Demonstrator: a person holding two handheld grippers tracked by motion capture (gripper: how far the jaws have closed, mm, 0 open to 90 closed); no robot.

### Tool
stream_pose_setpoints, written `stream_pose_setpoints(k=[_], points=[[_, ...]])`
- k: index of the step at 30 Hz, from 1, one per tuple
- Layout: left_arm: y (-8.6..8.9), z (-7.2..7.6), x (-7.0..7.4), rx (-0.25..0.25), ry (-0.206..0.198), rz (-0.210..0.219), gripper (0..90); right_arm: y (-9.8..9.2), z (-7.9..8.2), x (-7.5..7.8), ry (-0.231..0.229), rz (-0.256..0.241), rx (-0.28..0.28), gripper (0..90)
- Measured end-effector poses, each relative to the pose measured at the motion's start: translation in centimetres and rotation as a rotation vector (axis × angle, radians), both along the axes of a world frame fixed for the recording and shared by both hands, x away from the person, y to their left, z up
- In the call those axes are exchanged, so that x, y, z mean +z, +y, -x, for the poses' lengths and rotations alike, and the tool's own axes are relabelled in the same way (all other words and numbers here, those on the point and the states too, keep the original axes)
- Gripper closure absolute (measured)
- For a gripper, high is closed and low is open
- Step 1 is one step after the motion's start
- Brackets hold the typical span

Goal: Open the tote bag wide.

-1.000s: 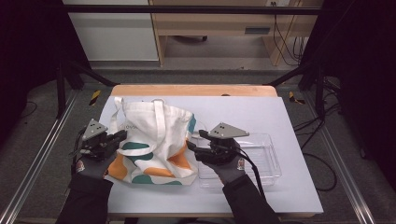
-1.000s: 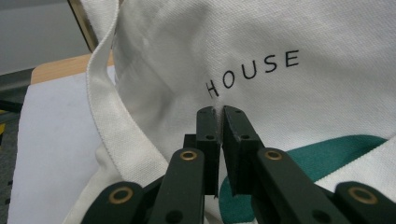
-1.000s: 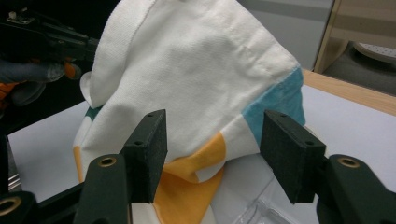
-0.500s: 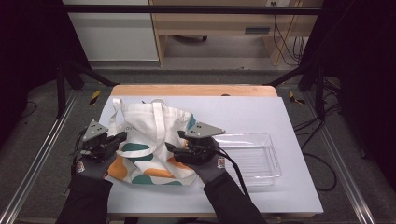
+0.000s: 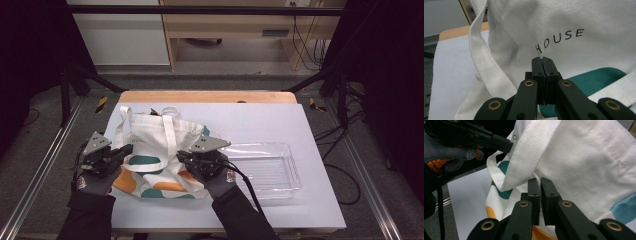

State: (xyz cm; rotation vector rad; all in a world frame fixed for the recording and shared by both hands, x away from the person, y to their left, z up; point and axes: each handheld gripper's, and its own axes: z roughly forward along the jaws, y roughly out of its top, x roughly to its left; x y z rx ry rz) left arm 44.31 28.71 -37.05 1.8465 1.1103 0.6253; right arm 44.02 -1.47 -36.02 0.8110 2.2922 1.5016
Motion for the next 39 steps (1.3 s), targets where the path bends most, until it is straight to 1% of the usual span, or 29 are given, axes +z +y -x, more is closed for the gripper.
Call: stream_pose_setpoints(k=[3,5,6,8,9,11,13,15,18,20,21,23,25,26,27,28,29,31,32,33,34,35,36,39], points=[[0.1,0.1,0.0,0.001,-0.001,0.004,87.9,0.0,0.3,-0.2,-0.016,0.0,0.016,88.4],[0.3,0.2,0.4,-0.013,-0.021,0.04,85.2,0.0,0.5,-0.3,-0.018,-0.005,0.024,88.5],[0.3,0.3,0.5,-0.01,-0.028,0.045,81.3,0.0,0.5,-0.4,-0.02,-0.004,0.028,88.5],[0.3,0.4,0.8,-0.015,-0.039,0.04,75.3,-0.1,0.6,-0.6,-0.02,-0.007,0.042,88.6],[0.2,0.3,0.8,-0.014,-0.037,0.039,73.1,-0.1,0.7,-0.7,-0.02,-0.008,0.046,88.6],[0.1,0.2,0.8,-0.013,-0.034,0.037,71.3,0.0,0.8,-0.8,-0.024,-0.008,0.06,88.6],[-0.2,-0.2,0.4,-0.013,-0.016,0.029,70.9,0.0,0.9,-0.9,-0.026,-0.006,0.067,88.6],[-0.5,-0.5,-0.1,-0.018,-0.003,0.018,75.6,0.1,1.1,-1.1,-0.03,0.001,0.089,88.5],[-0.6,-0.5,-0.2,-0.026,-0.004,0.013,86.6,0.2,1.2,-1.4,-0.024,0.004,0.101,88.0],[-0.7,-0.3,-0.1,-0.028,-0.006,0.0,88.1,0.2,1.2,-1.4,-0.021,-0.001,0.099,87.1],[-0.6,-0.2,-0.1,-0.029,-0.007,0.003,88.3,0.2,1.2,-1.4,-0.019,-0.005,0.098,85.9],[-0.4,-0.1,-0.1,-0.029,-0.006,0.005,88.5,-0.1,1.1,-1.2,-0.013,-0.026,0.093,81.2],[-0.1,0.1,-0.1,-0.029,-0.005,0.015,88.6,-0.5,1.1,-0.9,-0.011,-0.057,0.09,78.8],[-0.1,0.1,-0.1,-0.029,-0.005,0.015,88.7,-0.5,1.1,-0.9,-0.011,-0.057,0.09,78.8],[0.1,0.3,-0.2,-0.031,-0.004,0.025,88.7,-0.9,1.1,-0.4,-0.017,-0.082,0.085,76.3],[0.1,0.3,-0.2,-0.031,-0.004,0.025,88.7,-0.9,1.1,-0.4,-0.017,-0.082,0.085,76.3],[0.3,0.5,-0.2,-0.032,-0.004,0.027,88.7,-1.3,1.1,0.1,-0.022,-0.102,0.072,74.2],[0.3,0.7,-0.2,-0.032,-0.006,0.026,88.8,-1.6,1.0,0.5,-0.031,-0.119,0.054,73.0],[0.4,0.8,-0.2,-0.033,-0.009,0.025,88.8,-1.6,1.0,0.5,-0.031,-0.119,0.054,73.0],[0.5,1.2,-0.3,-0.037,-0.011,0.025,88.8,-1.8,0.8,0.8,-0.047,-0.131,0.03,72.8],[0.5,1.2,-0.3,-0.037,-0.011,0.025,88.8,-1.8,0.7,0.9,-0.05,-0.137,0.013,73.7],[0.6,1.3,-0.3,-0.037,-0.012,0.026,88.8,-1.8,0.7,0.9,-0.05,-0.137,0.013,73.7],[0.7,1.5,-0.4,-0.038,-0.014,0.029,88.8,-2.0,0.4,1.1,-0.063,-0.155,-0.018,79.0],[0.9,2.0,-0.6,-0.041,-0.019,0.031,88.8,-2.0,-0.2,1.4,-0.065,-0.169,-0.052,85.7]])
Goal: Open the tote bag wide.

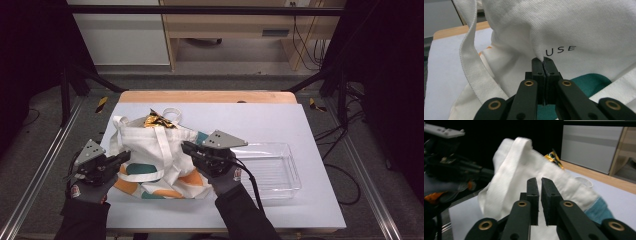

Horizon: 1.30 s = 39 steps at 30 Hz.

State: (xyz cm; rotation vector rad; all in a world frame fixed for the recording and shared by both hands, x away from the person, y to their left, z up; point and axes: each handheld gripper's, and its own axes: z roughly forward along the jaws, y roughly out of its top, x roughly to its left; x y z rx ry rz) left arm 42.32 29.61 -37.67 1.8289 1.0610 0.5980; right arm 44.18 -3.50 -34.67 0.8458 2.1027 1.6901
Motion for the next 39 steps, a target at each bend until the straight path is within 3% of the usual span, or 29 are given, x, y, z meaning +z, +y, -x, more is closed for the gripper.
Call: stream_pose_setpoints(k=[9,16,21,23,30,35,39], points=[[0.0,1.1,-0.6,-0.009,-0.009,-0.02,88.9,0.8,-1.8,0.5,0.002,-0.029,-0.065,90.0],[0.2,1.9,-1.1,-0.013,-0.009,-0.03,88.9,2.1,-3.0,0.3,0.02,0.003,-0.129,90.0],[0.2,2.0,-1.2,-0.015,-0.006,-0.034,88.8,2.5,-3.0,-0.3,0.047,0.047,-0.103,90.0],[0.2,1.9,-1.3,-0.011,-0.004,-0.034,88.7,2.7,-2.4,-0.6,0.066,0.061,-0.061,90.0],[0.3,1.9,-1.4,-0.011,0.0,-0.031,88.6,3.5,-0.7,-1.1,0.066,0.096,0.019,90.0],[0.3,2.0,-1.5,-0.013,0.004,-0.035,88.6,3.7,-0.5,-1.4,0.068,0.096,0.03,90.0],[0.4,2.4,-1.8,-0.016,0.005,-0.04,88.6,3.2,-0.9,-0.6,0.049,0.063,-0.004,90.0]])
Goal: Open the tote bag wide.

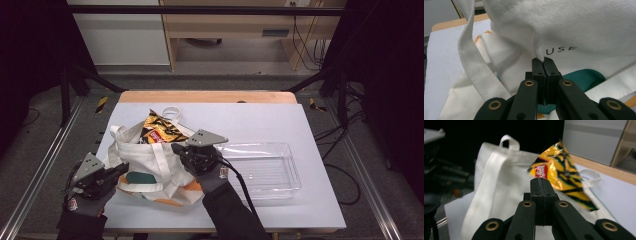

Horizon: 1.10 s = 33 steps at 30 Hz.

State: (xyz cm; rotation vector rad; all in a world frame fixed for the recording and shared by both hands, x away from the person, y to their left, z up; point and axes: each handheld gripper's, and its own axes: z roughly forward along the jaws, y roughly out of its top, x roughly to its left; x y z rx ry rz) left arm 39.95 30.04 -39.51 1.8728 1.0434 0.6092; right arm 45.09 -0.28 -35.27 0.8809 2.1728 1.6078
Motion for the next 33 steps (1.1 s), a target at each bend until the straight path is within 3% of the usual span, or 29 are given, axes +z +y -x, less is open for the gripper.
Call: stream_pose_setpoints(k=[5,9,11,23,29,33], points=[[0.1,0.3,-0.2,-0.002,0.003,-0.002,88.6,-0.5,-0.8,0.8,-0.015,-0.022,-0.045,90.0],[0.1,0.6,-0.4,-0.005,0.005,-0.006,88.6,-0.8,-2.2,0.5,0.031,-0.005,-0.075,90.0],[0.3,0.8,-0.5,-0.007,0.009,-0.006,88.7,-0.6,-2.3,-0.3,0.06,0.014,-0.054,90.0],[0.2,1.1,-0.8,-0.018,0.028,0.0,88.0,-0.4,-0.6,-1.5,0.077,0.021,0.005,90.0],[0.7,1.3,-0.3,-0.018,0.032,0.055,85.0,-0.2,-0.5,-1.9,0.08,0.02,0.014,90.0],[1.1,1.9,1.0,-0.009,-0.001,0.087,84.3,-0.1,-0.2,-2.1,0.078,0.015,0.02,90.0]])
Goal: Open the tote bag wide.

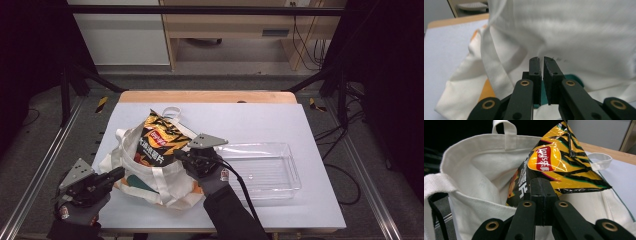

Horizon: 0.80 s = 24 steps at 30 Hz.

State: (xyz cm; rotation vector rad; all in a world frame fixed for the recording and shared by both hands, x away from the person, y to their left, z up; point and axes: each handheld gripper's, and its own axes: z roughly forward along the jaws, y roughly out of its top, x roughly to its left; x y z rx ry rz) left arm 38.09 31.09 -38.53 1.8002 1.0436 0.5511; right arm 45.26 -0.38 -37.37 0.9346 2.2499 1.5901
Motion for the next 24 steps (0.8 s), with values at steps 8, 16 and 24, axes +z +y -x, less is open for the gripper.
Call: stream_pose_setpoints(k=[8,16,24], points=[[0.5,0.0,3.3,0.031,-0.09,0.028,88.9,0.1,0.5,-0.3,0.002,-0.01,0.008,90.0],[-1.5,-1.2,6.4,0.008,-0.163,0.012,89.7,0.5,1.0,-0.7,0.001,-0.007,0.027,90.0],[-4.2,-2.3,5.5,-0.043,-0.113,-0.092,89.7,0.7,1.3,-1.0,0.008,-0.003,0.043,90.0]])
